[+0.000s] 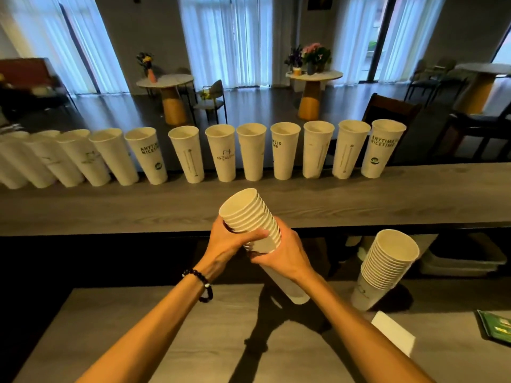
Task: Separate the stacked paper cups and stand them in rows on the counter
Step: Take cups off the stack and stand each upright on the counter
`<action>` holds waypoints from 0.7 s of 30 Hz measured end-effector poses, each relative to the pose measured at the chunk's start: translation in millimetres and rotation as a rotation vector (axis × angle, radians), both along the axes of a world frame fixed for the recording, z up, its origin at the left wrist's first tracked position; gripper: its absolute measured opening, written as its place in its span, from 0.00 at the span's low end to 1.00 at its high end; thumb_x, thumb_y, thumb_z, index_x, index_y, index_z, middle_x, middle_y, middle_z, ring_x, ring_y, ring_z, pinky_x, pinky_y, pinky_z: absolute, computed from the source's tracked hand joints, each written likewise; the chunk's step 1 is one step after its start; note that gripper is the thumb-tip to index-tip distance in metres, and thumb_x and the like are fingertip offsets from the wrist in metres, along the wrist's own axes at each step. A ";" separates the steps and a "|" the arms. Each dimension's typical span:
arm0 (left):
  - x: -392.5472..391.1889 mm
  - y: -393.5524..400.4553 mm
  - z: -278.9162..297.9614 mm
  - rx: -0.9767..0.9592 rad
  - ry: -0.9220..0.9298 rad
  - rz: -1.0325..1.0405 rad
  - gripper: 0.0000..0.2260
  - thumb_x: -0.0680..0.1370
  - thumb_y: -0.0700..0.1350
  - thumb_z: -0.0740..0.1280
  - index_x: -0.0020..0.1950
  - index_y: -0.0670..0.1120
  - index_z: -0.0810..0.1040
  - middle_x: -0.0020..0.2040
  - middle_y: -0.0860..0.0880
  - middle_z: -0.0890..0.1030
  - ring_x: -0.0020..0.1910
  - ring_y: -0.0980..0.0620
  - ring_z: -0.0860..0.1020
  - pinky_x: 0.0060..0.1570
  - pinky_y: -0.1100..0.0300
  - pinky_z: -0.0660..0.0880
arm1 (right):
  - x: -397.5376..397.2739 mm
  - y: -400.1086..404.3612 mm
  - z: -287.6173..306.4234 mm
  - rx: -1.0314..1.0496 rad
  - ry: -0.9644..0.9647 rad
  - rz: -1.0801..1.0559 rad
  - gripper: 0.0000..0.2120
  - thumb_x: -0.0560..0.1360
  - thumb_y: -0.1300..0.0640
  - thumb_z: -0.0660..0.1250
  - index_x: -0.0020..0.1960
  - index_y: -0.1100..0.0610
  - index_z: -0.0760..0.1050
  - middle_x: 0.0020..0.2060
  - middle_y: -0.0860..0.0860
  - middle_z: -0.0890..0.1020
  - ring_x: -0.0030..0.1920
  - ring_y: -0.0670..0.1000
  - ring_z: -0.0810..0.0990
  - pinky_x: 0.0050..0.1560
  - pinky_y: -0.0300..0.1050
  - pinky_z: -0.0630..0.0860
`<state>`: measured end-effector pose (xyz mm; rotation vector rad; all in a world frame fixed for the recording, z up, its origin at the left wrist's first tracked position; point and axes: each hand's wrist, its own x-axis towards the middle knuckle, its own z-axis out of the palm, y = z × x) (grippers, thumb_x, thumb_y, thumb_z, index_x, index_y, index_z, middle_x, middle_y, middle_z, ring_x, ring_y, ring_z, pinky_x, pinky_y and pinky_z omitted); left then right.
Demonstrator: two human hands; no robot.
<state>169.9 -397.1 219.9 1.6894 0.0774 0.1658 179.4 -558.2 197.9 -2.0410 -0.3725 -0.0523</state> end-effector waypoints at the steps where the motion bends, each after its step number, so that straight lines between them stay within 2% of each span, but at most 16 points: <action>1: -2.7 -0.5 -1.7 0.039 0.011 -0.016 0.40 0.56 0.45 0.86 0.65 0.53 0.74 0.58 0.55 0.82 0.56 0.63 0.80 0.56 0.65 0.79 | 0.0 2.8 2.0 0.003 -0.003 0.010 0.43 0.56 0.53 0.83 0.67 0.47 0.70 0.57 0.42 0.79 0.58 0.41 0.77 0.58 0.38 0.75; 3: -9.1 0.9 -2.7 0.060 0.012 0.011 0.37 0.56 0.42 0.86 0.61 0.55 0.74 0.56 0.57 0.82 0.53 0.68 0.80 0.51 0.69 0.79 | 0.7 7.9 6.2 0.012 -0.011 0.041 0.42 0.56 0.54 0.83 0.66 0.47 0.70 0.57 0.43 0.79 0.59 0.42 0.77 0.59 0.41 0.76; 6: -13.9 8.6 0.5 -0.034 0.028 0.120 0.37 0.56 0.41 0.86 0.59 0.56 0.74 0.55 0.56 0.82 0.52 0.64 0.81 0.47 0.66 0.79 | 4.5 17.7 13.2 0.016 -0.007 0.122 0.43 0.57 0.50 0.83 0.67 0.44 0.68 0.59 0.40 0.77 0.60 0.39 0.75 0.60 0.39 0.74; 8: -14.4 22.3 7.0 -0.120 0.032 0.169 0.37 0.54 0.45 0.86 0.59 0.55 0.75 0.56 0.54 0.83 0.54 0.59 0.81 0.50 0.59 0.80 | 8.7 29.6 21.2 0.004 0.008 0.187 0.46 0.56 0.45 0.83 0.69 0.43 0.66 0.61 0.40 0.76 0.62 0.39 0.74 0.61 0.38 0.72; 11: -13.2 54.2 19.4 -0.269 0.025 0.225 0.46 0.52 0.50 0.87 0.67 0.48 0.74 0.60 0.48 0.83 0.59 0.49 0.82 0.61 0.45 0.78 | 15.7 53.1 35.5 -0.046 0.023 0.307 0.50 0.56 0.41 0.82 0.71 0.42 0.62 0.65 0.41 0.74 0.64 0.40 0.72 0.62 0.40 0.70; 15: -21.7 104.4 41.4 -0.459 -0.075 0.283 0.42 0.56 0.45 0.83 0.68 0.43 0.74 0.61 0.44 0.83 0.60 0.45 0.82 0.59 0.47 0.79 | 18.1 100.1 53.3 -0.084 0.026 0.382 0.49 0.56 0.38 0.81 0.72 0.42 0.62 0.64 0.40 0.74 0.62 0.40 0.73 0.62 0.45 0.74; 17: -30.2 127.6 49.0 -0.480 -0.109 0.258 0.40 0.60 0.45 0.82 0.70 0.44 0.73 0.62 0.43 0.82 0.61 0.45 0.81 0.60 0.46 0.78 | 15.0 127.8 61.7 -0.054 0.012 0.384 0.47 0.56 0.39 0.81 0.70 0.43 0.64 0.61 0.40 0.76 0.59 0.40 0.75 0.60 0.46 0.77; 21: -54.7 191.9 54.8 -0.432 -0.136 0.221 0.38 0.64 0.46 0.81 0.72 0.46 0.71 0.64 0.43 0.81 0.63 0.44 0.80 0.63 0.44 0.76 | -3.3 201.2 76.9 0.013 -0.028 0.412 0.41 0.57 0.44 0.81 0.66 0.43 0.68 0.54 0.39 0.79 0.54 0.37 0.78 0.54 0.40 0.78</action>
